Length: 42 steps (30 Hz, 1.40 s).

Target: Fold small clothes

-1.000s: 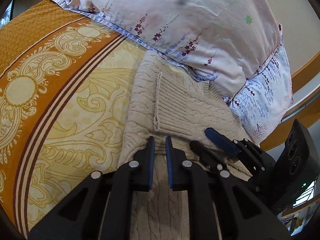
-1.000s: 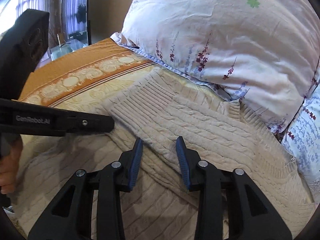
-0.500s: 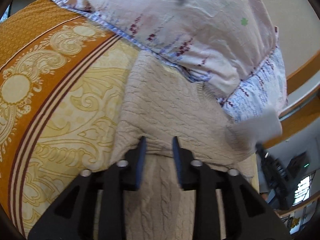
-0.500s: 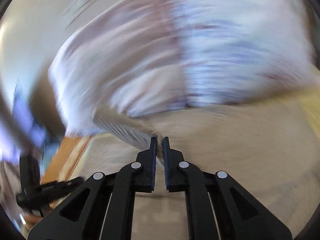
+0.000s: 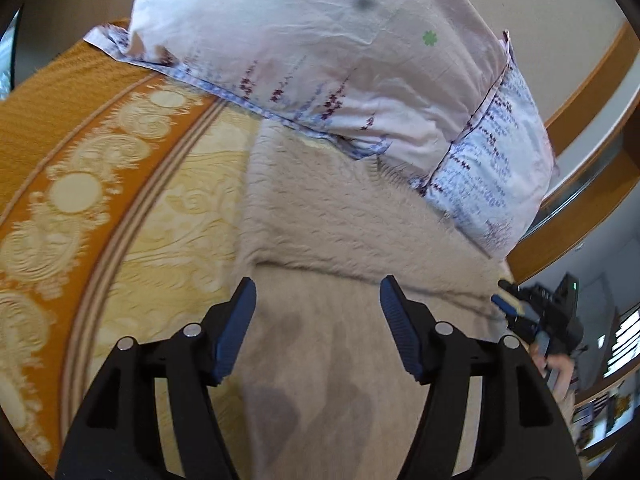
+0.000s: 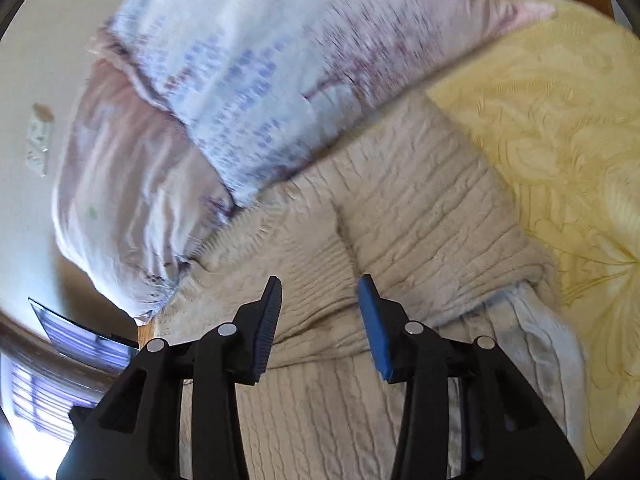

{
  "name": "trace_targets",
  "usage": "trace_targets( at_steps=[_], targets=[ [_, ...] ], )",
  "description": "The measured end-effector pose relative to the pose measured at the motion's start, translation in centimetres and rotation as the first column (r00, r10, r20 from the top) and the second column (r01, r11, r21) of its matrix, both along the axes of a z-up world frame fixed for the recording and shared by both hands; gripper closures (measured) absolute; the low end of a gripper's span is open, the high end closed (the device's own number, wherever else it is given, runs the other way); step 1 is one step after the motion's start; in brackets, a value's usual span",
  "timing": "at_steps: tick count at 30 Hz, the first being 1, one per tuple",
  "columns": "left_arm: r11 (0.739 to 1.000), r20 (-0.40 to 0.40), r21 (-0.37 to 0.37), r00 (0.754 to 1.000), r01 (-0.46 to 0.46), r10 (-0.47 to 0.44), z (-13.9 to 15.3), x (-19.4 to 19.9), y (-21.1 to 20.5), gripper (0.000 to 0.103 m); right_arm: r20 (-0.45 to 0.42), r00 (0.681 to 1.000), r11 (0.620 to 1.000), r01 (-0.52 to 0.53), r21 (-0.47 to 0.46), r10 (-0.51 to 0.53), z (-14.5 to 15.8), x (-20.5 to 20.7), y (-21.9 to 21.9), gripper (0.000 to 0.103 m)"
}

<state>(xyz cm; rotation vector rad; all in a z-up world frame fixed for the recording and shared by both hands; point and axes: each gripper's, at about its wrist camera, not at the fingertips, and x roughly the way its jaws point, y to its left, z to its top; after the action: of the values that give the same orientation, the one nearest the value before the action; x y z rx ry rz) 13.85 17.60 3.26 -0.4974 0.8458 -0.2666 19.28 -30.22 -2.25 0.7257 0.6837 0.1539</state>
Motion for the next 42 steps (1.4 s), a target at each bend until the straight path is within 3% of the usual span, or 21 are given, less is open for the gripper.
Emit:
trace_targets(
  at_steps=[5,7,9,10,15,17,20,22,25,26,27,31,35,38,42],
  targets=[
    [0.999,-0.016,0.033,1.0,-0.001,0.001,-0.8,-1.5,0.8,0.039,-0.003,1.0,1.0,-0.003,-0.008,0.003,-1.1,0.3,0.6,0.069],
    [0.999,-0.024,0.032,1.0,0.003,-0.003,-1.2,-1.6,0.9,0.038,0.003,1.0,1.0,-0.027,-0.012,0.027,-1.0,0.6,1.3,0.076],
    [0.999,-0.031,0.035,0.999,0.01,-0.009,-1.6,-1.6,0.8,0.038,0.012,0.999,0.998,-0.052,-0.038,0.053,-0.9,1.1,2.1,0.094],
    [0.999,-0.034,0.036,0.999,0.012,-0.011,-1.7,-1.7,0.8,0.038,0.022,0.998,0.997,-0.05,-0.054,0.052,-0.6,1.3,2.3,0.095],
    [0.999,-0.035,0.035,0.999,0.018,-0.017,-2.1,-1.9,0.6,0.038,0.187,0.982,0.987,0.03,-0.157,0.0,2.2,-1.9,2.5,0.096],
    [0.999,-0.033,0.033,0.999,0.027,-0.026,-2.1,-2.1,0.5,0.038,0.187,0.982,0.979,0.077,-0.19,-0.041,2.0,-2.6,2.4,0.096],
    [0.998,-0.03,0.047,0.999,0.043,-0.042,-2.1,-2.3,0.1,0.038,0.051,0.997,0.969,0.075,-0.237,-0.065,-0.4,-1.2,2.0,0.095],
    [0.997,-0.027,0.052,0.998,0.051,-0.049,-2.1,-2.6,-0.1,0.038,0.031,0.998,0.978,0.065,-0.2,-0.06,-1.0,-1.4,1.5,0.094],
    [0.997,-0.022,0.036,0.998,0.066,-0.065,-2.0,-3.4,-0.2,0.038,0.074,0.996,0.98,0.059,-0.192,-0.046,0.0,-3.5,0.5,0.07],
    [0.997,-0.019,0.032,0.997,0.074,-0.073,-2.0,-3.8,-0.3,0.038,0.096,0.994,0.979,0.064,-0.193,-0.046,0.2,-4.6,-0.1,0.051],
    [0.997,-0.019,0.028,0.997,0.078,-0.078,-2.1,-4.0,-0.3,0.038,0.11,0.993,0.979,0.066,-0.195,-0.045,0.4,-5.5,-0.6,0.042],
    [0.995,-0.018,-0.012,0.995,0.097,-0.097,-2.5,-5.2,-0.3,0.038,0.122,0.991,0.983,0.069,-0.173,-0.048,-0.2,-9.1,-4.1,0.042],
    [0.992,-0.019,-0.048,0.993,0.114,-0.115,-2.6,-6.3,-0.4,0.04,0.079,0.996,0.99,0.057,-0.128,-0.047,-1.7,-11.0,-7.3,0.043],
    [0.99,-0.02,-0.069,0.992,0.125,-0.127,-2.7,-7.2,-0.6,0.041,0.048,0.999,0.996,0.013,-0.092,-0.008,-2.8,-12.1,-8.4,0.051],
    [0.98,-0.031,-0.136,0.988,0.145,-0.151,-3.1,-8.5,-0.7,0.052,0.033,0.996,0.996,-0.079,-0.038,0.08,-4.1,-13.2,-8.4,0.063]
  ],
)
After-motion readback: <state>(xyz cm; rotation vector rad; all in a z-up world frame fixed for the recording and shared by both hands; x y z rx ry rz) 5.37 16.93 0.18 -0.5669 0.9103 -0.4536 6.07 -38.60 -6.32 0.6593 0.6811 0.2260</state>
